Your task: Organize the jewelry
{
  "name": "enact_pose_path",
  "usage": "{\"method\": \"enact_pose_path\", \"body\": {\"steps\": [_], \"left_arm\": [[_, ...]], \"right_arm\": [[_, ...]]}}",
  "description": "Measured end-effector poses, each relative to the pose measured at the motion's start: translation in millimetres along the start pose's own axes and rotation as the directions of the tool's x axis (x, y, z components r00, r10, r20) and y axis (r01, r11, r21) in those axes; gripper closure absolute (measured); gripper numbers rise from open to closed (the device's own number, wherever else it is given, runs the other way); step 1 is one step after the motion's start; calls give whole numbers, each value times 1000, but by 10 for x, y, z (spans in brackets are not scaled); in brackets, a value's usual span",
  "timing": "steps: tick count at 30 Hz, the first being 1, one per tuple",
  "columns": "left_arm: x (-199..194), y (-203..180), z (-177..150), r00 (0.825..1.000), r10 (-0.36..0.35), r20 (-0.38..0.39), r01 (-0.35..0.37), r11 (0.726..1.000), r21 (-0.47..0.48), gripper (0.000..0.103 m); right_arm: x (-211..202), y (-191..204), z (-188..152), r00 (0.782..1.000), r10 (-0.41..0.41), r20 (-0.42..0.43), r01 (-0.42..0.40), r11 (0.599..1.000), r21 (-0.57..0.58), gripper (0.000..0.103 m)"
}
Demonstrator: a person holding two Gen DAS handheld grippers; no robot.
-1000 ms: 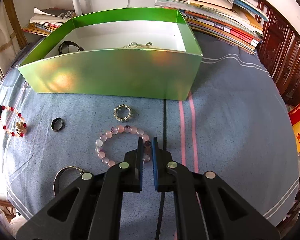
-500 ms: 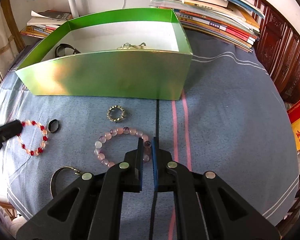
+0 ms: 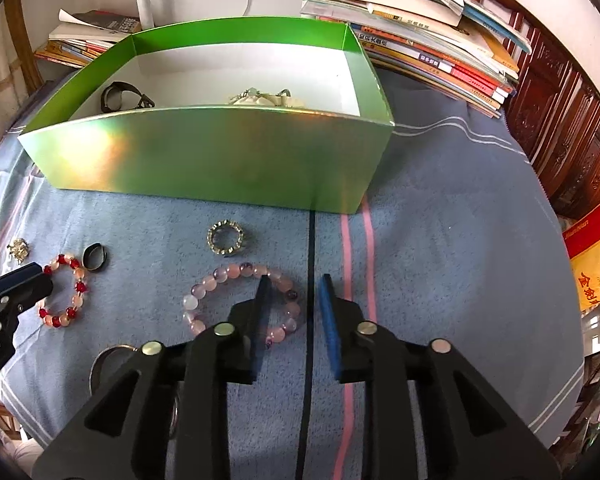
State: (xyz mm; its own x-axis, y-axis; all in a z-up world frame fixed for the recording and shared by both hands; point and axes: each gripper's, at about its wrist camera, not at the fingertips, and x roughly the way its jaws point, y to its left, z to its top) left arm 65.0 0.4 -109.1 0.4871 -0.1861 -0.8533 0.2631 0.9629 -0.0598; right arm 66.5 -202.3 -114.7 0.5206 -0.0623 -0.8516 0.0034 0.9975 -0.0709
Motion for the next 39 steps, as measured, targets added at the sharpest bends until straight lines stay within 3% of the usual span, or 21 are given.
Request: {"method": "enact_pose_path", "body": {"steps": [7, 8, 10, 11, 15, 24, 39], "left_arm": [[-2, -72, 3, 1000, -13, -1, 14, 999, 40, 72], [-2, -80, 3, 1000, -21, -2, 21, 999, 42, 66], [11, -108, 5, 1000, -14, -8, 14, 999, 47, 34], [27, -114, 0, 1000, 13, -12, -12, 999, 47, 24], [43, -93, -25, 1000, 25, -12, -25, 999, 43, 24], [-21, 39, -21, 997, 74, 6, -74, 997, -5, 62], [-29, 77, -41, 996, 87, 4, -87, 996, -7, 63]], "right_arm": [[9, 10, 29, 1000, -4, -1, 4, 1000, 5, 75], [11, 10, 32, 1000, -8, 0, 8, 1000, 5, 74], [11, 13, 38, 1000, -11, 1, 11, 1000, 7, 72], [10, 10, 40, 1000, -10, 0, 10, 1000, 8, 72], [7, 15, 42, 1000, -10, 3, 10, 1000, 9, 72], [-3, 9, 33, 1000, -12, 10, 12, 1000, 6, 72], [-10, 3, 42, 1000, -13, 10, 13, 1000, 6, 72]]}}
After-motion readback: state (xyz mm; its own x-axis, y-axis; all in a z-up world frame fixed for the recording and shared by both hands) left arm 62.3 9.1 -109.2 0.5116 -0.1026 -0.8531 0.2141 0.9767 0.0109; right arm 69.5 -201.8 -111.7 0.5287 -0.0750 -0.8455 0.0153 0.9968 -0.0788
